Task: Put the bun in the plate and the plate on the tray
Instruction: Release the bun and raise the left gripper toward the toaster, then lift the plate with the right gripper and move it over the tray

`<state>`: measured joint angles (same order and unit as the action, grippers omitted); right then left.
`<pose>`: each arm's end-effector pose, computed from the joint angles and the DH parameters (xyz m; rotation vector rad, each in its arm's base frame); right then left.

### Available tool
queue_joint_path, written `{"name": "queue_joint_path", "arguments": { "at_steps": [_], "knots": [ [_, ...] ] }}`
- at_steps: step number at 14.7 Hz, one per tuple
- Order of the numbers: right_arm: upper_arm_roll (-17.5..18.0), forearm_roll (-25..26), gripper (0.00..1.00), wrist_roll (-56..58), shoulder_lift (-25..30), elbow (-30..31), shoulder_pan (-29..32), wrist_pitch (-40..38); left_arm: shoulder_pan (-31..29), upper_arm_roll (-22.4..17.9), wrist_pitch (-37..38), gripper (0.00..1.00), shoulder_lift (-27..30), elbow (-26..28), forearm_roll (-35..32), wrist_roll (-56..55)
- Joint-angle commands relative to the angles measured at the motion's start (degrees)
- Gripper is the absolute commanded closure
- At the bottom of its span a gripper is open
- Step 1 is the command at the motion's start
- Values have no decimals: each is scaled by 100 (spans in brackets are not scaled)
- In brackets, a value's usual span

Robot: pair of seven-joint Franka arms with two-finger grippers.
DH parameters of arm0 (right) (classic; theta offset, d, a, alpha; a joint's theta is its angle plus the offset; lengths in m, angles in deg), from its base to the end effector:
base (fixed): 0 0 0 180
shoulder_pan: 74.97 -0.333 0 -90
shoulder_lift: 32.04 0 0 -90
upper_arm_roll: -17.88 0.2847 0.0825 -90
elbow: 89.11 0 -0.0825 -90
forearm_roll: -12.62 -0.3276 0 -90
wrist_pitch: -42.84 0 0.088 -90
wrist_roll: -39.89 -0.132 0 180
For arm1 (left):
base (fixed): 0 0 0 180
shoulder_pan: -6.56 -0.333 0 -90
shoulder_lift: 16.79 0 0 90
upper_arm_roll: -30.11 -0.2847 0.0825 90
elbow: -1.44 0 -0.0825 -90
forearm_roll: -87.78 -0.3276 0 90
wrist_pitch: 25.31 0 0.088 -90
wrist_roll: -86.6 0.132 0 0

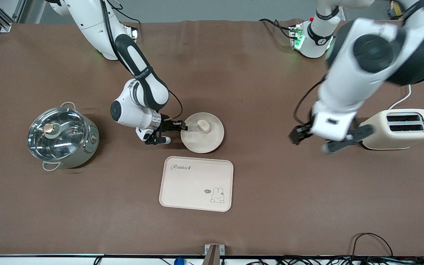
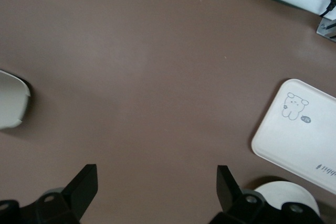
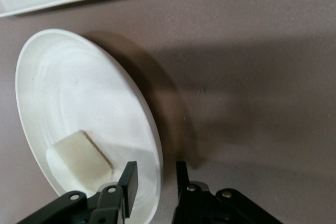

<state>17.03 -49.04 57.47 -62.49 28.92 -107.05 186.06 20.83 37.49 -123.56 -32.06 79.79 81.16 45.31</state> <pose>0.4548 0.2844 0.1633 -2.5699 0.0819 0.1922 0.5518 -0.1946 0.5246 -3.0665 -0.5214 -0.1761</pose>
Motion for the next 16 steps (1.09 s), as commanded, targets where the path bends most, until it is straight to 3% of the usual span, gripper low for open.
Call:
{"name": "queue_joint_path", "arguments": {
  "at_steps": [1,4,5,10,13,16],
  "knots": [
    [-29,-145,74,78,-118,-149,-27,13,-354,52,383,0,585,189,-76,970],
    [-29,-145,98,69,-127,-184,-9,13,-881,61,815,0,937,216,55,1964],
    [-29,-136,100,61,-145,-219,-9,4,-987,53,920,0,1086,259,117,2219],
    [-12,-258,100,-1,-136,-456,26,-303,-1576,61,1106,0,1816,971,494,3090],
    [-38,-356,100,-228,-136,-807,70,-506,-1612,79,1220,0,1957,1077,487,3100],
    [-82,-94,100,-510,-389,-1482,254,-830,-1621,79,1237,0,1905,1059,460,3109]
  ]
}}
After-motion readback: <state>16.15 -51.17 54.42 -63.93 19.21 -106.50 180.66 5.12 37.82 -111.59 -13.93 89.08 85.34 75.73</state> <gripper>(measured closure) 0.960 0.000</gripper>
